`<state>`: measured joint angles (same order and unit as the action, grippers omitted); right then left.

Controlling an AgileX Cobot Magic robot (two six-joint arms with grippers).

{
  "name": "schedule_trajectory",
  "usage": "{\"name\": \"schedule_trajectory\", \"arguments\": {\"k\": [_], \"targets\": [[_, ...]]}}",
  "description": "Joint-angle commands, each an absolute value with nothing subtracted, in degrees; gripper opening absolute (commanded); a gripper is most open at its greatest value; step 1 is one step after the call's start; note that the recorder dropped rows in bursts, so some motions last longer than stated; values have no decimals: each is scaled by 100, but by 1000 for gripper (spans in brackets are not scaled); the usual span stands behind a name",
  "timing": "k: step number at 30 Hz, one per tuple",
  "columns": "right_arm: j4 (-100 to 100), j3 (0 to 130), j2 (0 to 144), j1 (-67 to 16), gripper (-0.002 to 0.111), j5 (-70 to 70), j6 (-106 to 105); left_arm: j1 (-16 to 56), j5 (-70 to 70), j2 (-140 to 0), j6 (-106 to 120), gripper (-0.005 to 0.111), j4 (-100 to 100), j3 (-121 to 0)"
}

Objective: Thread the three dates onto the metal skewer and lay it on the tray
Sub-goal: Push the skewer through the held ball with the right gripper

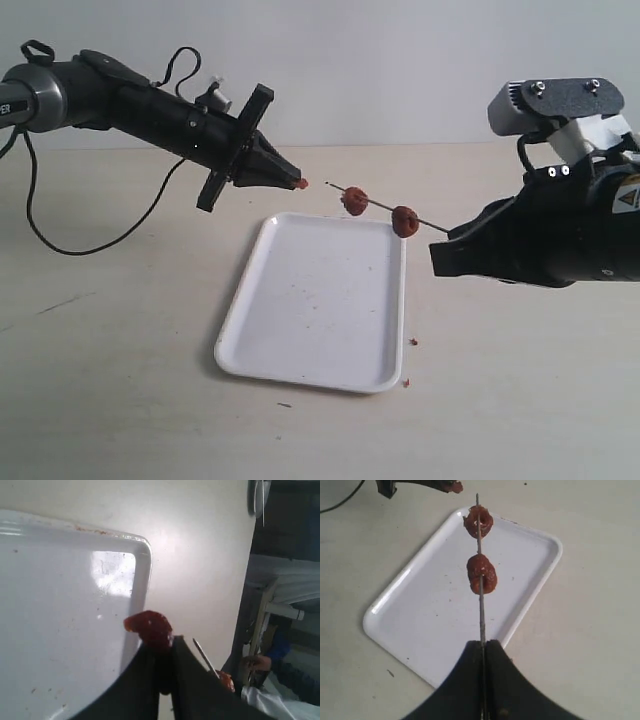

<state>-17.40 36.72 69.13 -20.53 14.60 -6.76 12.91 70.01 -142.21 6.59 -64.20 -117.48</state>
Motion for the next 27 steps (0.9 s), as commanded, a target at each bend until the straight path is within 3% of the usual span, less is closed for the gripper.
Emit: {"name": "schedule_trajectory", "arguments": {"k": [1, 11, 27], "targets": [[-1849, 3675, 6927, -2034, 0, 1502, -229, 1338, 6996, -14143, 165, 0, -6531, -11739], [-3221, 3696, 6532, -2034, 0, 1731, -1532, 1425, 6996, -14143, -136, 0, -6568, -11739], [-3269, 3696, 6538, -2034, 0, 1966, -1533, 1452, 6996, -14154, -139, 0, -6652, -11739]]}}
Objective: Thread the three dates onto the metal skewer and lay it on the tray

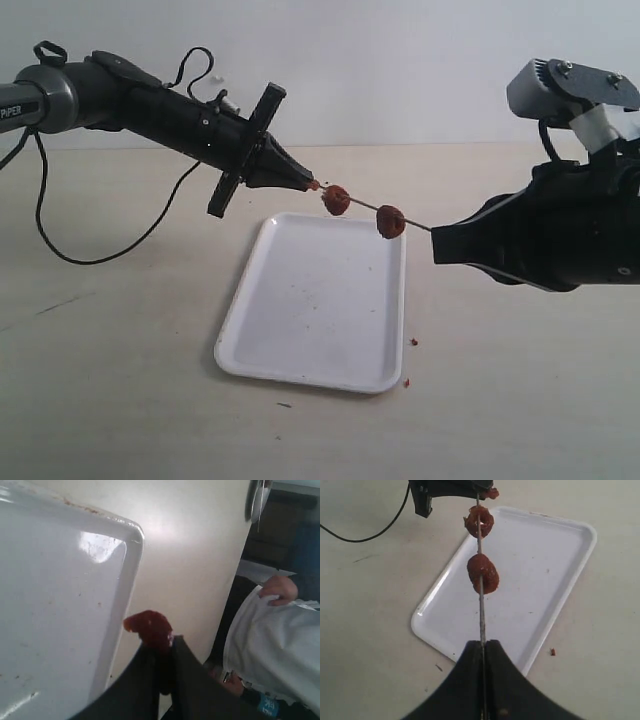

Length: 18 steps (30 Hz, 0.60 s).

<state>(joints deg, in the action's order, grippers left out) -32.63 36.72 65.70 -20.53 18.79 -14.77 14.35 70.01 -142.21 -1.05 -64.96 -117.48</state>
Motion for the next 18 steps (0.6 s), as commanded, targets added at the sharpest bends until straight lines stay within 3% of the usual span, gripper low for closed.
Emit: {"name": "schedule_trajectory", "arguments": {"k": [1, 13, 18], "targets": [[-3269, 3696, 6538, -2034, 0, 1978, -1533, 1452, 6996, -14154, -139, 0, -6738, -11739], [-3269, 3696, 6548, -2034, 0, 1734, -1488, 1487, 6996, -14162, 43, 0, -7003, -11739], [-3269, 3696, 6548, -2034, 0, 1608, -1476, 1487, 6996, -14162, 105, 10, -7128, -11739]]}}
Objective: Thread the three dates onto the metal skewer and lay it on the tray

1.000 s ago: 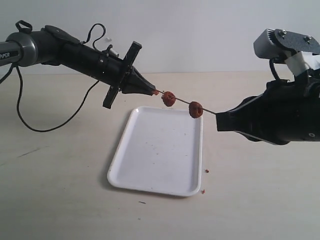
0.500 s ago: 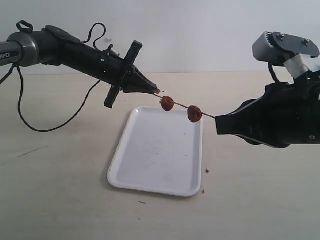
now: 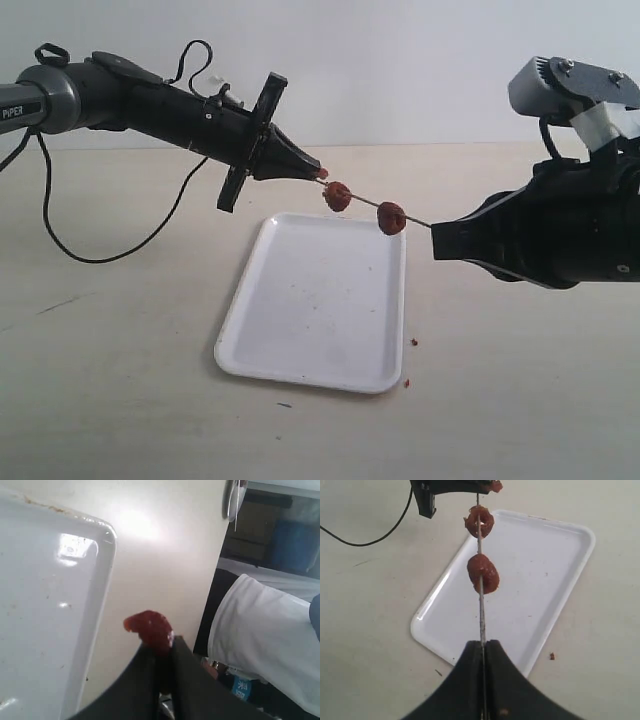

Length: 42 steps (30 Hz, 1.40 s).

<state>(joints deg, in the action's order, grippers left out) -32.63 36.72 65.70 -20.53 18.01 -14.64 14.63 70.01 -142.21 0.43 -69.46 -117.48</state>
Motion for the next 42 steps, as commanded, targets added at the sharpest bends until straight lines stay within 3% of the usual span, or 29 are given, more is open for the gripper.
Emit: {"name": "schedule_trajectory", "arguments": {"k": [1, 42], "targets": [[-3269, 3696, 6548, -2034, 0, 1589, -1476, 1487, 6996, -14162, 126, 11, -7128, -11739], [-3270, 3696, 6781, -2034, 0, 1492, -1476, 1487, 6996, -14162, 335, 11, -7314, -11739]]}}
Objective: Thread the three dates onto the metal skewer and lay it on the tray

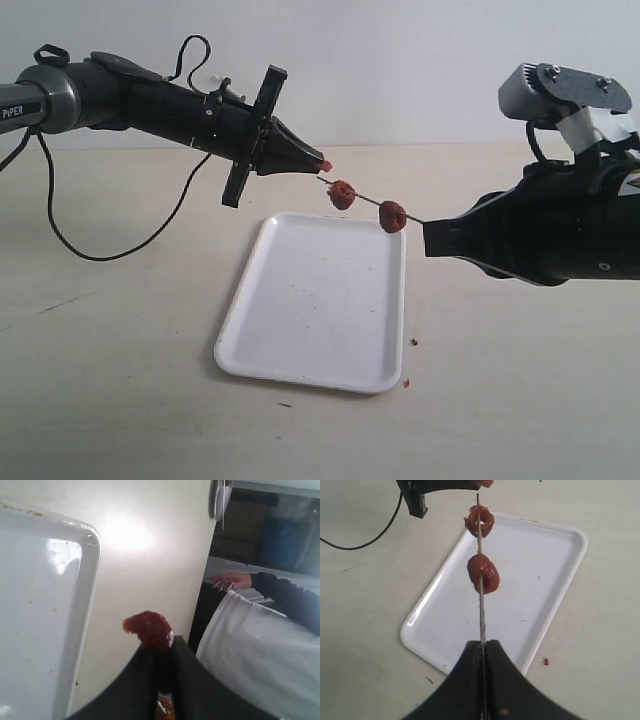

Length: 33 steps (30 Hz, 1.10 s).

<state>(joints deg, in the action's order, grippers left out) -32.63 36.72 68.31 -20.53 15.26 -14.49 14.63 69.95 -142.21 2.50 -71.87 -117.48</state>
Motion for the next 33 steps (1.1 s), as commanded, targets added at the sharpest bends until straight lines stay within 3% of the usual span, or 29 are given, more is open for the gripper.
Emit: {"name": "schedule_trajectory", "arguments": {"k": [1, 15, 20, 29, 33], "targets": [[-3270, 3696, 6769, -2034, 0, 1490, -1476, 1487, 6996, -14162, 355, 11, -7319, -11739], [-3260, 3696, 6635, -2034, 0, 1504, -1438, 1487, 6996, -14162, 650, 13, -7521, -11739], [-3249, 3696, 6635, -2034, 0, 1527, -1438, 1487, 6996, -14162, 735, 38, -7521, -11739], [-3249, 3696, 6635, -2034, 0, 1367, -1369, 1487, 6996, -14162, 735, 37, -7480, -11739], [-3249, 3696, 6635, -2034, 0, 1355, -1343, 1487, 6996, -14162, 735, 25, -7475, -11739]]}}
